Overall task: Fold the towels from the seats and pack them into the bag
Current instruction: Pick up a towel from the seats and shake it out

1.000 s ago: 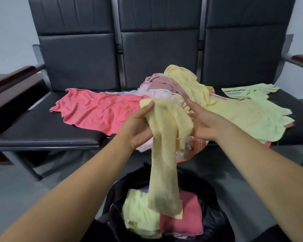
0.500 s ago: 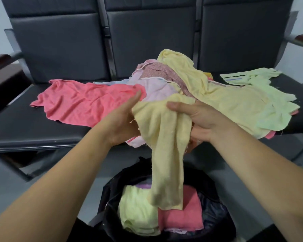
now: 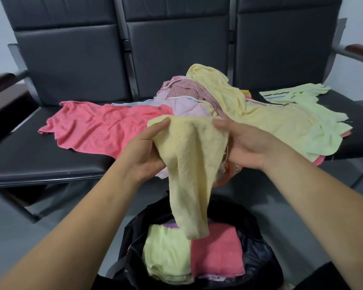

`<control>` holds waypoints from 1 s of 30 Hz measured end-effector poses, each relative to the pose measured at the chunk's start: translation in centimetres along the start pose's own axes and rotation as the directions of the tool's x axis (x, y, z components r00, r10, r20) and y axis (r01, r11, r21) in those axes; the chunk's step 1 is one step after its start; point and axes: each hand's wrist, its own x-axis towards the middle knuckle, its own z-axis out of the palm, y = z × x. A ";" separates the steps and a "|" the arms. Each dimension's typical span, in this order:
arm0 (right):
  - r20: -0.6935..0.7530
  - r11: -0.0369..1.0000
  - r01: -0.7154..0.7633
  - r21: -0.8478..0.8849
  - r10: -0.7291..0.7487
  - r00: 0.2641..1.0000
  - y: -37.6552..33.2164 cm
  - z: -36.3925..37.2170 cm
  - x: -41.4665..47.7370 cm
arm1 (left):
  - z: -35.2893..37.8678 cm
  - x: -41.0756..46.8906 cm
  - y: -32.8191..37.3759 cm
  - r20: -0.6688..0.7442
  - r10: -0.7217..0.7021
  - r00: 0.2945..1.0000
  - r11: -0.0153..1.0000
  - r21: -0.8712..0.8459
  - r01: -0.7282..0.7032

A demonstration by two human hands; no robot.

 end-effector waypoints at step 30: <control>-0.233 0.822 0.200 -0.533 -0.370 0.899 -0.4 -0.1 -0.4 | -3.2 0.1 2.0 -0.072 0.437 0.896 0.376 0.920 -0.109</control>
